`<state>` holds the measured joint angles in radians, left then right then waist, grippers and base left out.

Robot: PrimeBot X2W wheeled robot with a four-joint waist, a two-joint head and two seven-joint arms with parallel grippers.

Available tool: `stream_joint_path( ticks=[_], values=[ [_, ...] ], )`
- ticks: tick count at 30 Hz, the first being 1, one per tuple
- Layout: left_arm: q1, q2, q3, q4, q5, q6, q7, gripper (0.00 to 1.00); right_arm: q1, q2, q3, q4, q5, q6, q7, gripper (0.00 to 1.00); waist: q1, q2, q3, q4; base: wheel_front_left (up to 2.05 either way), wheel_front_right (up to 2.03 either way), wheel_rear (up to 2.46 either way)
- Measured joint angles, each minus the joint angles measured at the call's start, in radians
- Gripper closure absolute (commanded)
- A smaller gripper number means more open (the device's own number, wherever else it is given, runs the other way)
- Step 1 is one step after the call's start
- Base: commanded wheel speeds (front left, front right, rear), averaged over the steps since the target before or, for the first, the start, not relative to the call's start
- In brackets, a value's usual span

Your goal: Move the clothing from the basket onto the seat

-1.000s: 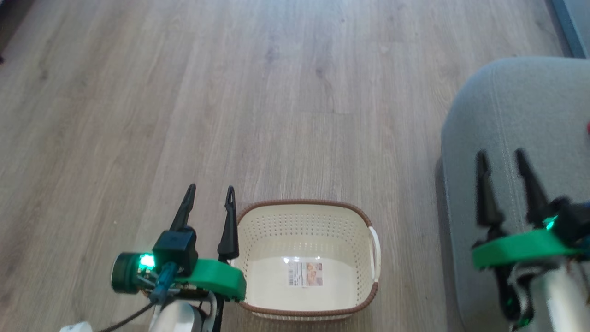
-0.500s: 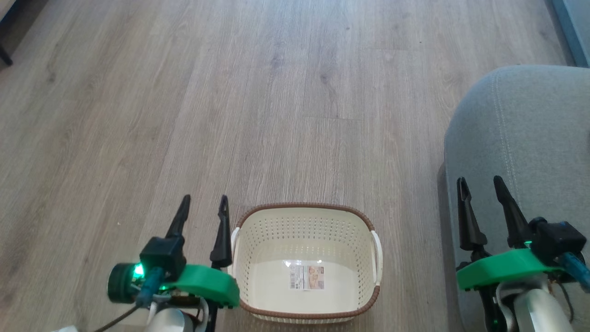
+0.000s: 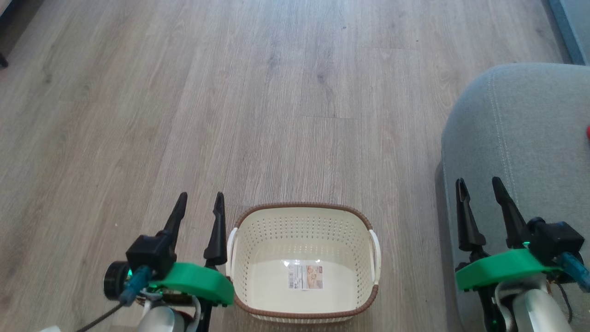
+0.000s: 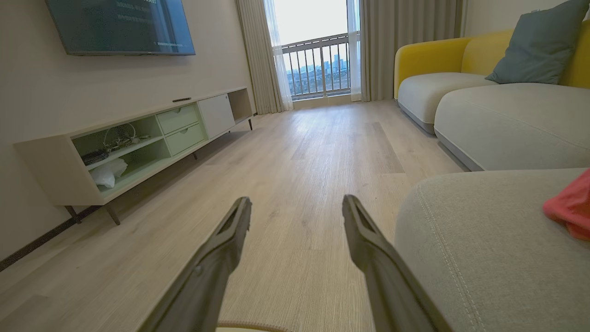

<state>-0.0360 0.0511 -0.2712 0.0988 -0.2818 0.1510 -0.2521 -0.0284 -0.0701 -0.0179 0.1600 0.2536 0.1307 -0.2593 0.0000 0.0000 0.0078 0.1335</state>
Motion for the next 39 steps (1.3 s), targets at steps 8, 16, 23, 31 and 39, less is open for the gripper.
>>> stream_joint_path(
  ticks=[8,16,23,31,39],
  values=[
    [0.006,0.0,0.011,0.034,-0.053,-0.025,0.005,1.0,0.003,0.001,0.003,0.023,0.002,0.0,0.0,1.0,0.0,0.0,-0.001,-0.003,0.0,0.0,0.0],
    [0.07,0.002,0.012,0.105,-0.11,-0.027,0.015,1.0,0.054,0.002,0.004,0.097,0.056,0.0,0.015,1.0,0.0,0.0,-0.001,-0.01,0.0,0.0,0.0],
    [0.07,0.005,0.017,0.106,-0.176,-0.044,0.029,1.0,0.054,0.002,-0.001,0.097,0.12,0.0,0.032,1.0,0.0,0.0,-0.001,-0.016,0.0,0.0,0.0],
    [0.058,0.007,0.038,0.113,-0.263,-0.06,0.049,1.0,0.053,0.003,-0.007,0.097,0.207,0.0,0.059,1.0,0.0,0.0,-0.001,-0.024,0.0,0.0,0.0],
    [0.056,0.009,0.049,0.116,-0.349,-0.077,0.067,1.0,0.043,0.004,-0.014,0.099,0.292,0.0,0.081,1.0,0.0001,0.0,-0.002,-0.032,0.0,0.0,0.0]
  ],
)
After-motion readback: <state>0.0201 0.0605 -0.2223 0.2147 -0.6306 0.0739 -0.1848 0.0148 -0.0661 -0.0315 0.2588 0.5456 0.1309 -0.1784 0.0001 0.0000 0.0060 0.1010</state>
